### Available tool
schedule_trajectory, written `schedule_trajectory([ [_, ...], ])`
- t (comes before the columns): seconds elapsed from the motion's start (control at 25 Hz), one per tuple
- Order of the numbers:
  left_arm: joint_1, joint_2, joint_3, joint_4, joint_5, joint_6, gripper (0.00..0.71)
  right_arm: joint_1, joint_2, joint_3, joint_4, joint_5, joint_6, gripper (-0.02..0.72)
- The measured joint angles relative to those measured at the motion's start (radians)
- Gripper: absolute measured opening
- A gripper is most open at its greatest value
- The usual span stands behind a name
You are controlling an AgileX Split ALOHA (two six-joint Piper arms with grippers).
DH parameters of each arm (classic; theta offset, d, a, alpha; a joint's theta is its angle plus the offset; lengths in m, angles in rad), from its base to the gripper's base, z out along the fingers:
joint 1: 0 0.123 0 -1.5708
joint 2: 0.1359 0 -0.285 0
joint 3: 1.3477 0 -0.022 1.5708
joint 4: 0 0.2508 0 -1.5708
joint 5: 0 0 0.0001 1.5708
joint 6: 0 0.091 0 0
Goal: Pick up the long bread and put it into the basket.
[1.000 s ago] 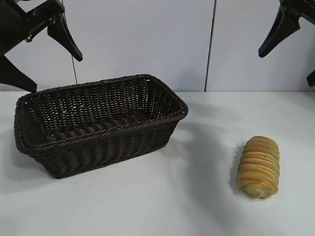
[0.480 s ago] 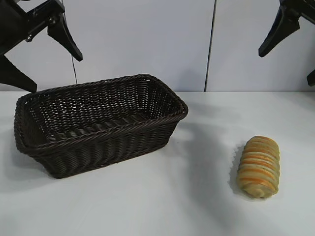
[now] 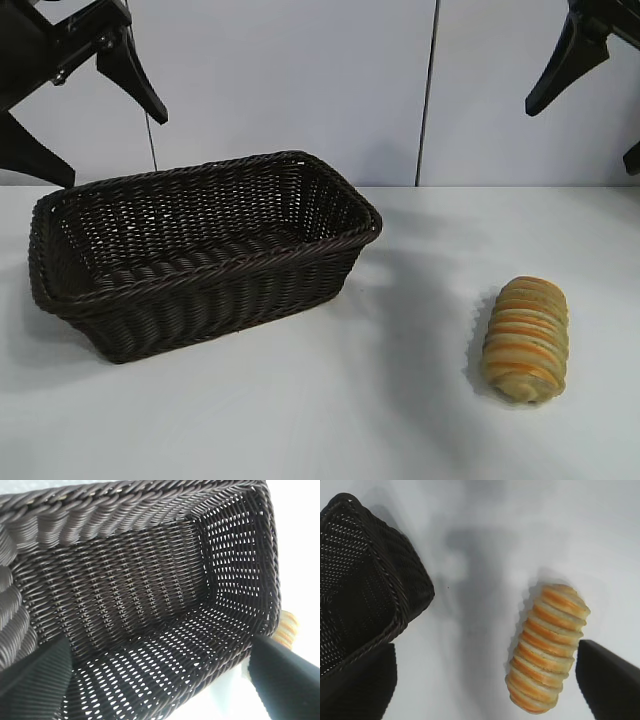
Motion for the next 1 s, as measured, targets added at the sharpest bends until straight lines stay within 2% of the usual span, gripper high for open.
schedule_trajectory([
  [0.28,0.000,0.000,0.000,0.015,0.054,0.000,0.694,0.000,0.000,0.000,-0.001,0.001,0.000,0.695],
  [0.56,0.000,0.000,0.000,0.201,0.138,-0.054,0.694,0.000,0.000,0.000,-0.001,0.001,-0.003,0.695],
  [0.76,0.000,0.006,0.000,0.388,0.133,-0.167,0.694,0.000,0.000,0.000,-0.001,0.004,-0.004,0.695],
  [1.0,0.001,0.115,0.000,0.410,0.080,-0.179,0.694,0.000,0.000,0.000,-0.001,0.023,-0.005,0.695],
])
